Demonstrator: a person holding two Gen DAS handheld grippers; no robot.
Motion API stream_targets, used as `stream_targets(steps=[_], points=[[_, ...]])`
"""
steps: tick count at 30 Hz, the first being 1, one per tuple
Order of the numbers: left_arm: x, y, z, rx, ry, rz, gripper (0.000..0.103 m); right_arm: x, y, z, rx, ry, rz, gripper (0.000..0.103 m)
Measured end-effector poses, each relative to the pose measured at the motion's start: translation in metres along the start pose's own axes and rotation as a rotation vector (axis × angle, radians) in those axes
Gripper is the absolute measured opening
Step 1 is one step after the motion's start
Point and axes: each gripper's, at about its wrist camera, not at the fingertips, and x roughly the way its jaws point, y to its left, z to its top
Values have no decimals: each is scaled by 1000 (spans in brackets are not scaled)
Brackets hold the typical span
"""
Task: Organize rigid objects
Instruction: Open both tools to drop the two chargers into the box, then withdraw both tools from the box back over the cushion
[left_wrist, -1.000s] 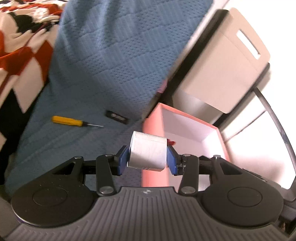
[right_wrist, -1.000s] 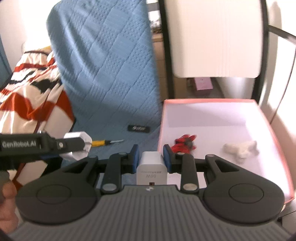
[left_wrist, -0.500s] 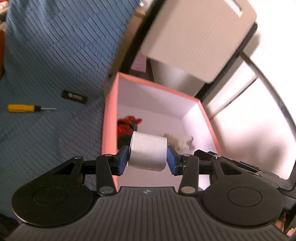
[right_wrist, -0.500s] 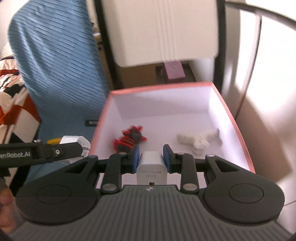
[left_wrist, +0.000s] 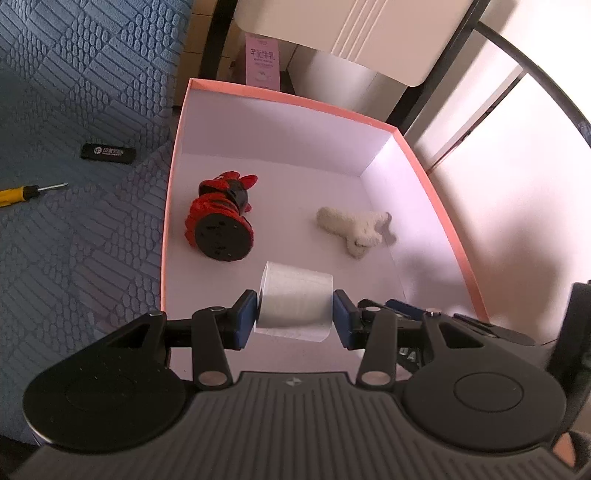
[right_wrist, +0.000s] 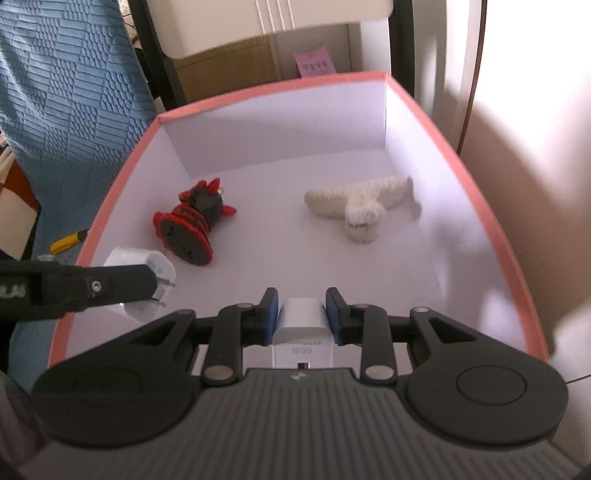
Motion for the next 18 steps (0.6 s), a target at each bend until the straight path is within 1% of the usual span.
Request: stream_targets(steps=[5,7,9,12,15,18], points=[[9,2,-5,-20,26,-4,51,8,-1,-3,21,22,7,32],[10,5,-5,-27,31,-16,51,4,-1,-2,19,4,14,32],[7,6,-6,-36,20,-24,51,2,3,-2,-4,3,15,32],[3,5,-7,-13,4,-24,51,0,7,-1,-33,-19,9,32],[-5,5,-10,4,-8,-29,51,-4,7,-1,-14,-33,9,32],[-17,8,-12,0,-28,-39,51,-13,9,0,6,-52,16,32]])
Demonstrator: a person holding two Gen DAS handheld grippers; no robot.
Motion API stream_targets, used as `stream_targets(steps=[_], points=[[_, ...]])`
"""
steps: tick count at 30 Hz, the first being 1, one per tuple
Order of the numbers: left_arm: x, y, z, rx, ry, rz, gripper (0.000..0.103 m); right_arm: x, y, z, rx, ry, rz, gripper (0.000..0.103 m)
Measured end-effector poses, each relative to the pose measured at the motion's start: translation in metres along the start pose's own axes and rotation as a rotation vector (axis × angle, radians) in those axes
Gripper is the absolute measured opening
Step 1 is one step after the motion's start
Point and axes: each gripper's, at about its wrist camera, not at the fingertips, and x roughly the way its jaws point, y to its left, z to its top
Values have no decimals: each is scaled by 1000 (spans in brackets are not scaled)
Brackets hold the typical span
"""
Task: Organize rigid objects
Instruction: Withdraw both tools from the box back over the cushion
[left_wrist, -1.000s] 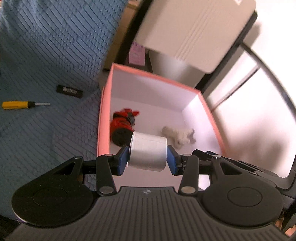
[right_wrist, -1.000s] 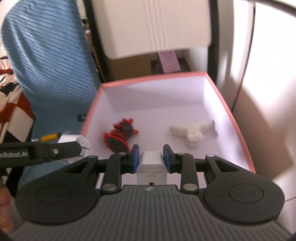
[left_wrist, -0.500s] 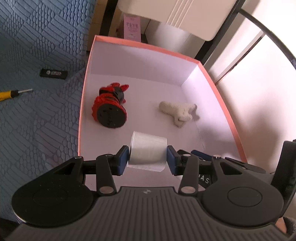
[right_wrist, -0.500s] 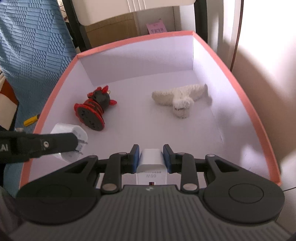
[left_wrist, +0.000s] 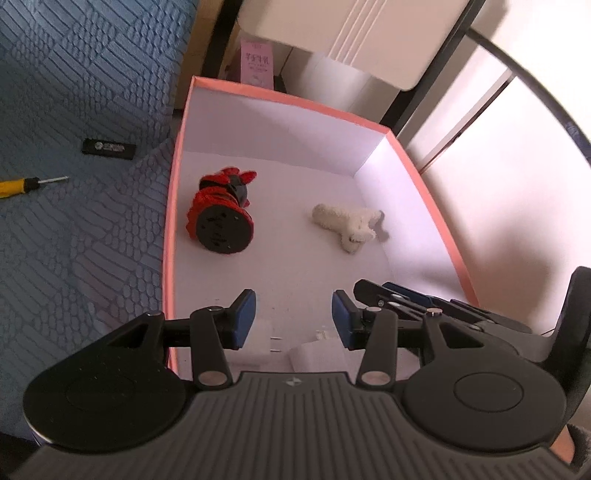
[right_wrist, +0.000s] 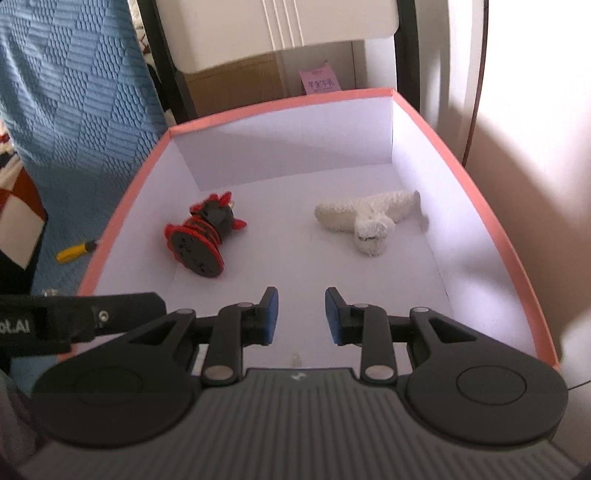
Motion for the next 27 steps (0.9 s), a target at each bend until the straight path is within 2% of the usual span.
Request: stream_targets(steps=[2,8,16,27], points=[[-12,4,1,-17,-18,-19,51,-9,3,2,5,-23,9,32],[-60,13,4,-6,-103,-8,51,-47,24,11,2,-101,39,32],[-132,33,-4,-33,-247,47,51,-101,63,12,-56,-195,92,32],[-196,74,-41,-48,-319,154,51,-146,106,-20,-84,-215,174,32]])
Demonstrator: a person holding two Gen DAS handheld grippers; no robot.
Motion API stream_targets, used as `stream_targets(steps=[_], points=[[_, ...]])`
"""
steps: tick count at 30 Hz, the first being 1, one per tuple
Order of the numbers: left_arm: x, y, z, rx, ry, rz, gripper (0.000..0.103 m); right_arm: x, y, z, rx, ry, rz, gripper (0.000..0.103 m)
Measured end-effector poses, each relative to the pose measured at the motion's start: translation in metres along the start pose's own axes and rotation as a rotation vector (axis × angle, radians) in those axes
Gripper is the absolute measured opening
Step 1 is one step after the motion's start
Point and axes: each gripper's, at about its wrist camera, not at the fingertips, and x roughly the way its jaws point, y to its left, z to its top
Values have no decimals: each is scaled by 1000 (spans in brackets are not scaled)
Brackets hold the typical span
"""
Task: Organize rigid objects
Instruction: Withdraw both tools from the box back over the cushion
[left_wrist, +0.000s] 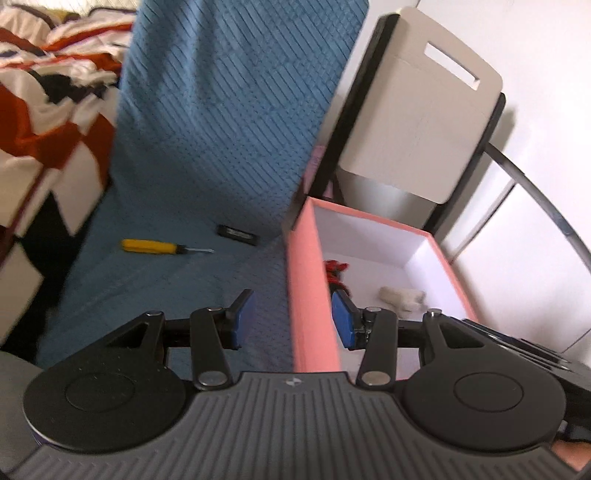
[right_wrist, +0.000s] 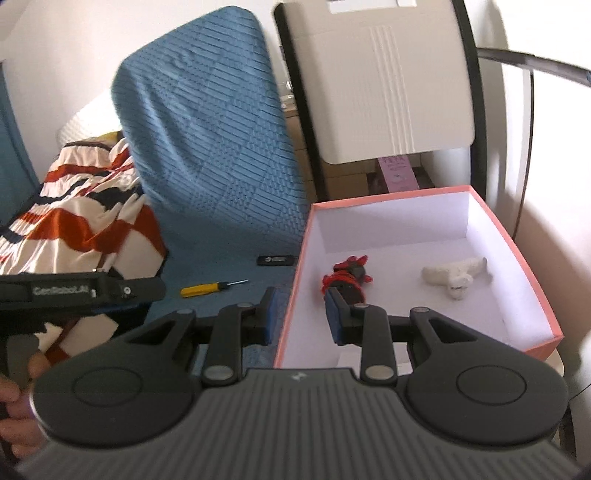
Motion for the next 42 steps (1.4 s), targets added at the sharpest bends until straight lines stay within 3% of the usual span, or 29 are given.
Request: stream_targets(steps=[9,14,28,42], points=[[-29,29,-21,12,-9,-3,51,-7,38,-34,-34,37,10,32],[-22,38,-33,-22,33,-33,51,-8,44,-45,-9,78,-28,32],[-31,66,-42,-28,31,-74,54,-7,72,-61,-40,127,-37,32],[0,98,-38,-72,48,-67,60,13,81,-58,-75,135,-59,32]])
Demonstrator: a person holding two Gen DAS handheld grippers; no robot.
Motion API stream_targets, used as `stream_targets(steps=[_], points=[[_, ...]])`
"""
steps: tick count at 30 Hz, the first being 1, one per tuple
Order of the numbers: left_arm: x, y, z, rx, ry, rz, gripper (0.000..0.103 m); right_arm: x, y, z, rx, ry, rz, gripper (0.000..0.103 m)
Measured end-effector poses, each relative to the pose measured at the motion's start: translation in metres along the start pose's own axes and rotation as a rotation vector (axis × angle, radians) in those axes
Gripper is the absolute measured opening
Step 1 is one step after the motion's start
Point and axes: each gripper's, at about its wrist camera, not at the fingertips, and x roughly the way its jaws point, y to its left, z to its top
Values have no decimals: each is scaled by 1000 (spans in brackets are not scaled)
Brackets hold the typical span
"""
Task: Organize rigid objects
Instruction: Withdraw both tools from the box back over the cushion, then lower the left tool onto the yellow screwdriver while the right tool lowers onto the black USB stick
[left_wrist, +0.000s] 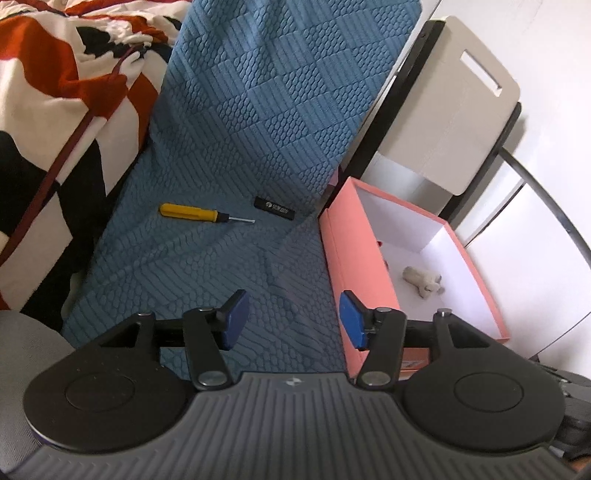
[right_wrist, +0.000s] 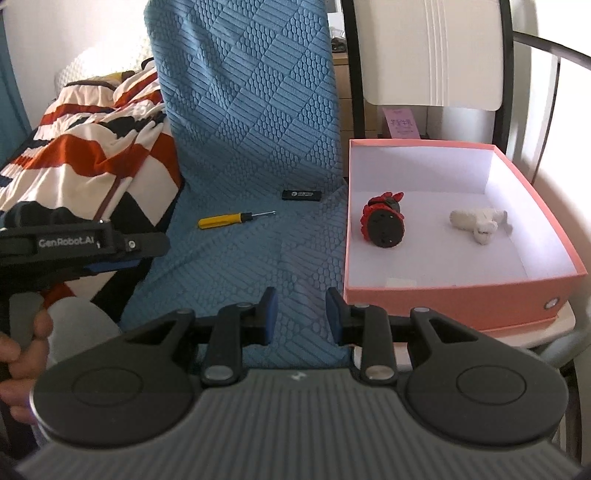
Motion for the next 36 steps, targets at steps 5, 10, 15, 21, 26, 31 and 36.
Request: stream_targets(steps=[5,10,15,21,26,31,36], points=[[30,18,2,-13,12,13,60,25,1,7,-6,8,23,32],[59,38,3,-29,-16,56,60,60,4,16,-24,14,38,32],[83,58,2,-46,-5,72,60,81,15,22,-53,-1,48,32],[114,80,4,-122,40,65,61,110,22,33,-38,1,69,32],[135,90,13,-116,66,87,63,141,23,47,-35,16,86,32],[166,103,23,-81,141,135,63,177,22,60,-42,25,67,32],[183,116,37,-60,154,163,63,201,22,74,-66,40,81,38]])
